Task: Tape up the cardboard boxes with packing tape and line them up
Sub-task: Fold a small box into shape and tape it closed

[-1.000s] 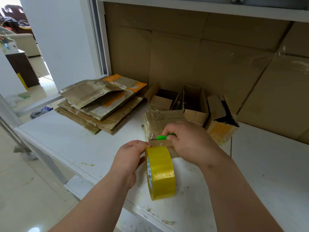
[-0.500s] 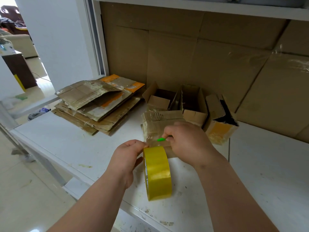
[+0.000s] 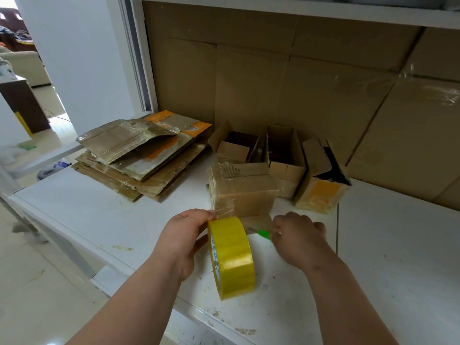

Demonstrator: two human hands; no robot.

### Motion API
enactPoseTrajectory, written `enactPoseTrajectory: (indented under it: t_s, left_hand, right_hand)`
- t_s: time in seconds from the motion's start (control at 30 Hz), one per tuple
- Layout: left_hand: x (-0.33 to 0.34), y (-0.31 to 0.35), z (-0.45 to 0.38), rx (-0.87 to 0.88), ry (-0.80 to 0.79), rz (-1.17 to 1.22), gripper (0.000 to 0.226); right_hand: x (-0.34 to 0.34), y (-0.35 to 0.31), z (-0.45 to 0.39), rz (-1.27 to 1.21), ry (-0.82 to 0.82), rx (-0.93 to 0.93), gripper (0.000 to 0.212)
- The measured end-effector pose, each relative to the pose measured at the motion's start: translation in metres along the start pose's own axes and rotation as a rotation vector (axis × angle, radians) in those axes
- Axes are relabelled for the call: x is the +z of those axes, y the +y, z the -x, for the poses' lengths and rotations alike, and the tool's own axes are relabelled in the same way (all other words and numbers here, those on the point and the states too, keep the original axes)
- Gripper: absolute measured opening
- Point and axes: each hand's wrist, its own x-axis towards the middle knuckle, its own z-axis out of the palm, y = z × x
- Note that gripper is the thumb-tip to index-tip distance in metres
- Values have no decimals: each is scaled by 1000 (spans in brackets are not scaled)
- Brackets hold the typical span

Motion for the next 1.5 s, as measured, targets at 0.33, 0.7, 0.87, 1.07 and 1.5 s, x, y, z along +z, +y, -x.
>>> enactPoseTrajectory:
  t_s: [0.33,0.7,0.87,1.07,1.5]
  left_hand:
    - [1,3,3,-9,-11,-24,15]
    - [-4,7,6,43,-22,-215,20]
    - [-2,16,11,227,137,-599,39]
    - [-4,31,-6,802,-20,-921,47]
    - [7,35,-28,831,-130,-1147,39]
  right_hand:
    - [-5,-54,-3,-1180,-170,127,33]
    - [7,-65,-12,-1434,-168,175,13]
    - [10,-64,-13,-1448,-125,184,25]
    - [12,-62,-11,-1461,-128,157,20]
    - [15,-63,-6,-1448,-77,156,12]
